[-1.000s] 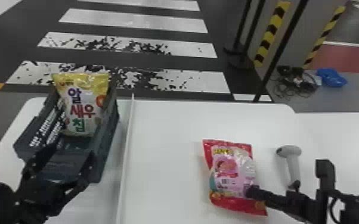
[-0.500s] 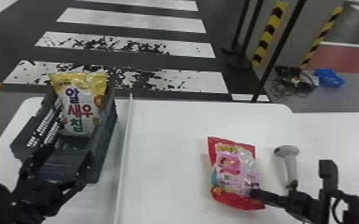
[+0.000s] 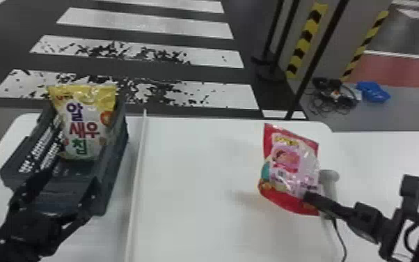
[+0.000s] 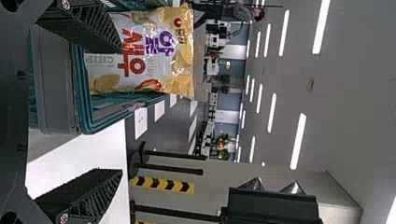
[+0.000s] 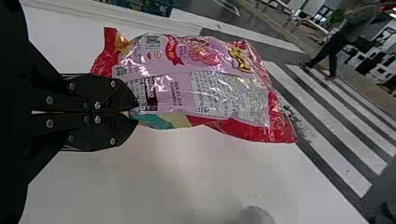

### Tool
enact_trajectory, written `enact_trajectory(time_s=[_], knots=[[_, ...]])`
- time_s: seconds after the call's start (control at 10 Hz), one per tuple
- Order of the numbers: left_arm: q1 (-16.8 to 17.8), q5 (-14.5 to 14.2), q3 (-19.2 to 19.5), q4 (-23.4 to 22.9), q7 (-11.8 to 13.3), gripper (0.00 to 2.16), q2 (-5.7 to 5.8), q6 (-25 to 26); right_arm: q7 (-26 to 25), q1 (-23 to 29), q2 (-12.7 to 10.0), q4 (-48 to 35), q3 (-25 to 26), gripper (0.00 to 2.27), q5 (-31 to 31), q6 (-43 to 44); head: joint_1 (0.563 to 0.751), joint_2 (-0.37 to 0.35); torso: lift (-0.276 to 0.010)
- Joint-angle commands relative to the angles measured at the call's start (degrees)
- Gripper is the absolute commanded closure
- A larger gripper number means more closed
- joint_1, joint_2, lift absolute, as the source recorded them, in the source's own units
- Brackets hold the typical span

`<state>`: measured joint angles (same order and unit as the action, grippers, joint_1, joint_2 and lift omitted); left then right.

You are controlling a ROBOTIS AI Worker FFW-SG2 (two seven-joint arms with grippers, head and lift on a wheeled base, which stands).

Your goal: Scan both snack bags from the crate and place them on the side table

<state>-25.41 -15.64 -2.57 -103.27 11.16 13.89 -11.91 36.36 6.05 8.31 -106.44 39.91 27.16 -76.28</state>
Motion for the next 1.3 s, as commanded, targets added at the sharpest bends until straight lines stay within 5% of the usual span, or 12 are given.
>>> enact_trajectory(time_s=[0.0, 0.4, 1.2], knots=[[-0.1, 0.0, 0.0, 0.0, 0.0, 0.08, 0.0, -0.1, -1.0, -1.0, -0.4, -0.3, 2.8, 2.26, 0.9, 5.8, 0.695, -0.197, -0.095], [-0.3, 0.1, 0.1, 0.0, 0.0, 0.08, -0.18, 0.1, -8.4, -5.5, 0.0, 6.9, 7.0, 2.26, -1.1, 27.5, 0.695, -0.313, -0.095], [-0.7, 0.3, 0.4, -0.4, 0.0, 0.08, -0.18, -0.1, -24.0, -13.4, 9.4, 39.7, 8.4, 2.26, -2.5, 57.2, 0.695, -0.35, -0.095]])
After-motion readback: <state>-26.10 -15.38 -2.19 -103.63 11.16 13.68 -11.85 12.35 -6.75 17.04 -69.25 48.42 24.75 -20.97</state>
